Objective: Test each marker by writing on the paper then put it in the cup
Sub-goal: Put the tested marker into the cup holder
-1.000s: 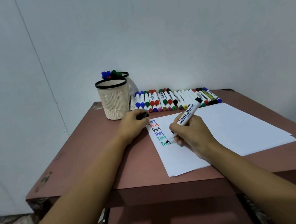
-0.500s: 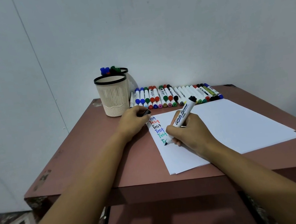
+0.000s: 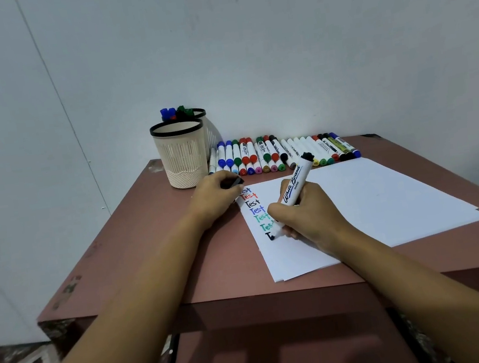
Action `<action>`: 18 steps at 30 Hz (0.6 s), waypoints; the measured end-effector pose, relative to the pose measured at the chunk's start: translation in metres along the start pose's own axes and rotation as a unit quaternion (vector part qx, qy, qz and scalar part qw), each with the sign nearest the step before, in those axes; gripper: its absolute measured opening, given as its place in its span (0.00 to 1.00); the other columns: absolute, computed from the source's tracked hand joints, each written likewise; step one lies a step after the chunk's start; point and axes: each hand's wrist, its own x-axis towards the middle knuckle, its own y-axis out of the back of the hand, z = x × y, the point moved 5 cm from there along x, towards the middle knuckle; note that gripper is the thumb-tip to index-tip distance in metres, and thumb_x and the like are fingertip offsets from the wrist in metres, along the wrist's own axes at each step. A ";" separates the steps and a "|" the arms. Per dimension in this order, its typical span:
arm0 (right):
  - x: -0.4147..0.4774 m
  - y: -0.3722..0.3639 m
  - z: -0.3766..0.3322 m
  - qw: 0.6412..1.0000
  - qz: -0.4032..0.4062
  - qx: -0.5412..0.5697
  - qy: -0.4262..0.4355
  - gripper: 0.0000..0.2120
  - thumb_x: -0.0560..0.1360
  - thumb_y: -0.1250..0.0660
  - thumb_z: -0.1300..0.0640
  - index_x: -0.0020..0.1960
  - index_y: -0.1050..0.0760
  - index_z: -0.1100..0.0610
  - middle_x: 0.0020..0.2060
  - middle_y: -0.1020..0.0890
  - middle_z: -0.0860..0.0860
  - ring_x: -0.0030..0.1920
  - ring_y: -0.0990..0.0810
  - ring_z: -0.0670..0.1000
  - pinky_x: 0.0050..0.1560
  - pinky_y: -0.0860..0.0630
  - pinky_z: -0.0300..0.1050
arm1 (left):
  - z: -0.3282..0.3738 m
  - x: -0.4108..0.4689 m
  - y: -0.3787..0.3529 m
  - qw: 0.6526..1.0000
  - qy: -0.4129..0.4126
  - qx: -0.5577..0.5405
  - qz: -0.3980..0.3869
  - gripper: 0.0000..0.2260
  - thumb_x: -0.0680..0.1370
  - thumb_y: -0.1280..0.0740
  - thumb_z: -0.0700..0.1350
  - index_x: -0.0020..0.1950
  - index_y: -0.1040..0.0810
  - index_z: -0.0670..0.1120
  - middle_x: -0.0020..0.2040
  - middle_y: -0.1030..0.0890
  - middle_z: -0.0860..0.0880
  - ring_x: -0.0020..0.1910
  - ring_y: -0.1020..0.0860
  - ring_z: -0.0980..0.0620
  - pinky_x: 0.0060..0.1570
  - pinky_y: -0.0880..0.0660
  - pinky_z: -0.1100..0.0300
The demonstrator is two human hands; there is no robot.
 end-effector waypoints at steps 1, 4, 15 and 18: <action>0.000 0.000 0.000 1.000 0.001 0.005 -0.001 0.14 0.72 0.34 0.66 0.31 0.36 0.59 0.24 0.27 0.53 0.22 0.30 0.48 0.25 0.33 0.39 | 0.000 0.000 0.000 1.000 0.000 0.000 -0.001 0.14 0.76 0.33 0.43 0.62 0.23 0.43 0.58 0.22 0.46 0.51 0.27 0.55 0.49 0.33 0.63; 0.002 0.004 0.002 0.999 0.029 0.034 -0.012 0.13 0.73 0.34 0.65 0.32 0.34 0.60 0.21 0.26 0.50 0.20 0.30 0.45 0.24 0.33 0.39 | 0.000 0.000 0.001 1.000 0.001 0.001 -0.001 0.14 0.76 0.33 0.43 0.61 0.23 0.44 0.58 0.22 0.46 0.51 0.27 0.54 0.50 0.32 0.63; 0.002 0.004 0.001 0.999 0.043 -0.001 0.008 0.14 0.72 0.34 0.65 0.31 0.36 0.58 0.24 0.26 0.52 0.22 0.29 0.46 0.25 0.32 0.40 | 0.001 0.000 0.001 1.000 0.000 0.009 -0.001 0.14 0.76 0.33 0.43 0.62 0.23 0.44 0.58 0.22 0.46 0.51 0.28 0.55 0.49 0.33 0.63; 0.002 0.004 0.000 1.000 0.027 0.007 0.006 0.14 0.72 0.34 0.65 0.31 0.35 0.59 0.25 0.26 0.53 0.21 0.29 0.45 0.25 0.32 0.40 | 0.001 0.000 0.001 1.000 0.001 0.015 0.001 0.14 0.76 0.33 0.44 0.62 0.23 0.44 0.57 0.22 0.47 0.50 0.28 0.55 0.49 0.33 0.63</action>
